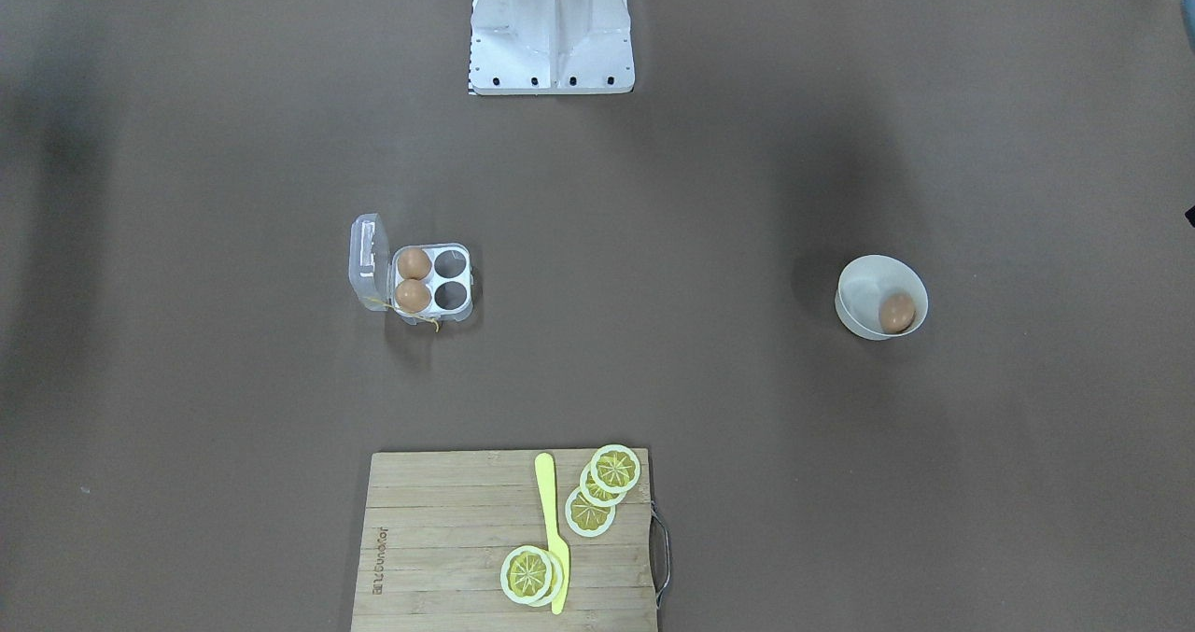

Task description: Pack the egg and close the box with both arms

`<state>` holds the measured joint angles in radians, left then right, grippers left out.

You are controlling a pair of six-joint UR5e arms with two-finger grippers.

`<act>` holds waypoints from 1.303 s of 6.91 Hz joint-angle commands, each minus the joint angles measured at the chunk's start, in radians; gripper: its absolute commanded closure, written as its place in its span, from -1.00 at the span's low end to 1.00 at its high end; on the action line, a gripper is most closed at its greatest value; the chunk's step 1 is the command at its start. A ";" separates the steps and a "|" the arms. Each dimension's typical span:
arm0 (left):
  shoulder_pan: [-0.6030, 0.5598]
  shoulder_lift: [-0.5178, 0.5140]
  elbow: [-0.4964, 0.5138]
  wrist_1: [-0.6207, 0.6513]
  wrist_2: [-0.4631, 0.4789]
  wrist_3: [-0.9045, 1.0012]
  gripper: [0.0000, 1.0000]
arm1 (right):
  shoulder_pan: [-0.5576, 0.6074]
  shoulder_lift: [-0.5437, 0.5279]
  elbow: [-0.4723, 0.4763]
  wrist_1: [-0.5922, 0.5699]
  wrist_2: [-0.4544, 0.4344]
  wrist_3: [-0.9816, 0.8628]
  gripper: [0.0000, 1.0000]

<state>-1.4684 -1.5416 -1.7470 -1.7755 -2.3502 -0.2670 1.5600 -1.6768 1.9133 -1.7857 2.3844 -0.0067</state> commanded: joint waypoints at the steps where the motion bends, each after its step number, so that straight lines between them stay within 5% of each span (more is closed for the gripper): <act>1: 0.003 0.000 -0.012 -0.013 -0.004 -0.003 -0.96 | 0.000 -0.001 -0.004 0.037 0.004 -0.001 -1.00; 4: 0.154 -0.072 -0.066 -0.005 0.004 -0.218 -0.96 | 0.002 -0.032 0.004 0.078 0.044 0.004 -1.00; 6: 0.305 -0.170 -0.069 -0.001 0.118 -0.431 -0.96 | 0.002 -0.029 0.006 0.078 0.044 0.005 -1.00; 9: 0.419 -0.309 -0.019 0.002 0.150 -0.439 -0.72 | 0.002 -0.011 0.006 0.078 0.074 0.005 -1.00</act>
<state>-1.1001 -1.7889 -1.7865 -1.7766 -2.2187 -0.7027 1.5616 -1.6989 1.9196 -1.7073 2.4444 -0.0017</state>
